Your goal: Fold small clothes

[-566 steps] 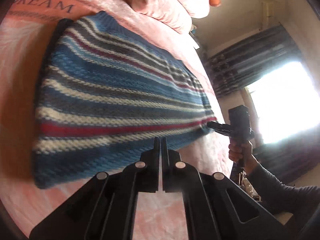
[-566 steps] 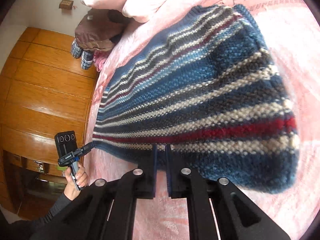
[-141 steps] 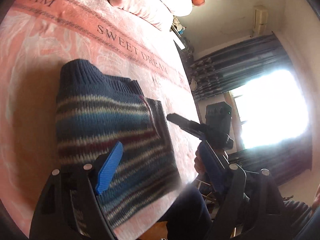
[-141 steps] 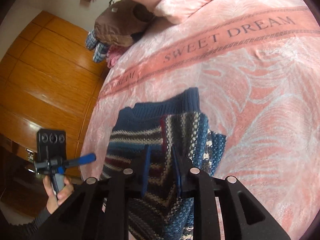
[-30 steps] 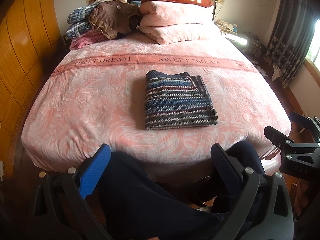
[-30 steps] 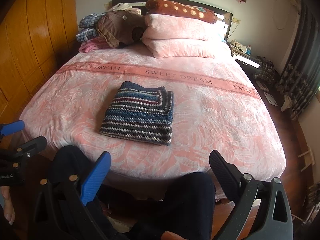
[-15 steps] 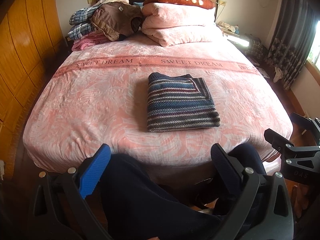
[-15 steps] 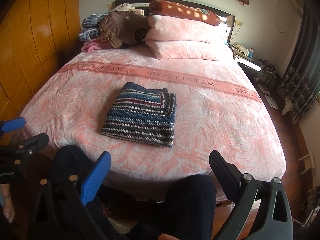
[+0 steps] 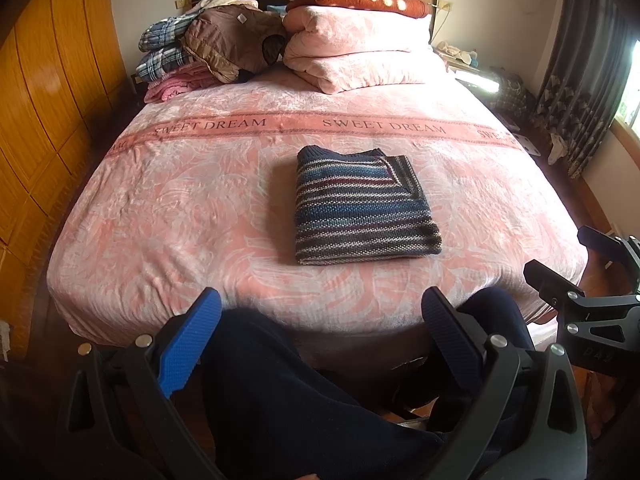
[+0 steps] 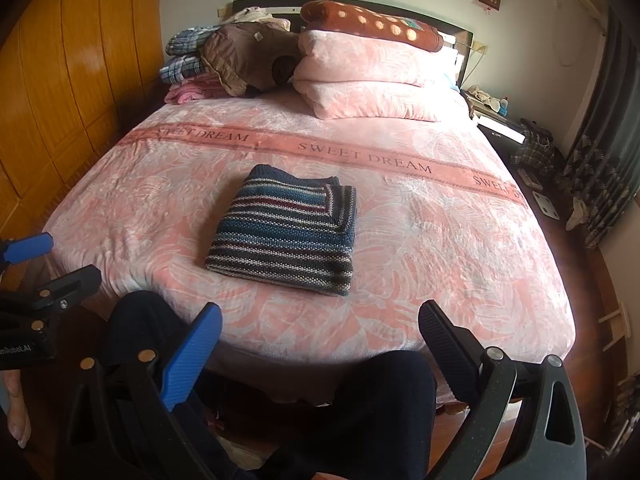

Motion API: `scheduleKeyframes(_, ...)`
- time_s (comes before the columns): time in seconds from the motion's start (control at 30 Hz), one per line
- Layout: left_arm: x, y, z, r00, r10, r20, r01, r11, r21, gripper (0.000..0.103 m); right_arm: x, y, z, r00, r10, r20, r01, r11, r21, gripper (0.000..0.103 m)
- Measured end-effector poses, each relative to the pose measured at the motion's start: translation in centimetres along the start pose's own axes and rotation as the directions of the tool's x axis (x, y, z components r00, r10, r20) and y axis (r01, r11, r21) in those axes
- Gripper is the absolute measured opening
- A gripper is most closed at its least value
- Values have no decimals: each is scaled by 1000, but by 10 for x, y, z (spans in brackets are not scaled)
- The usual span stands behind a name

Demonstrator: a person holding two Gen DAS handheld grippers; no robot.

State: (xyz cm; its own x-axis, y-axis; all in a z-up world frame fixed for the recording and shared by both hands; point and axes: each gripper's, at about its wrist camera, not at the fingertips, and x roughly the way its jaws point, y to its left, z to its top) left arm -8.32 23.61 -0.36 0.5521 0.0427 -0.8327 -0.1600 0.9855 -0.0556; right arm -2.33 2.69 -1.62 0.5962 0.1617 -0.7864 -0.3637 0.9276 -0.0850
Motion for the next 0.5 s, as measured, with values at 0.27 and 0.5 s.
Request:
scheduleKeyframes(0.27, 0, -1, 0, 1000, 3, 2, -3, 1000, -1, 100, 1, 1, 0, 1000, 4, 3, -4, 1000, -2, 99)
scheduleKeyframes(0.5, 1, -1, 2, 1000, 8, 2, -8, 1000, 3, 100, 2, 1, 0, 1000, 4, 5, -4, 1000, -3, 99)
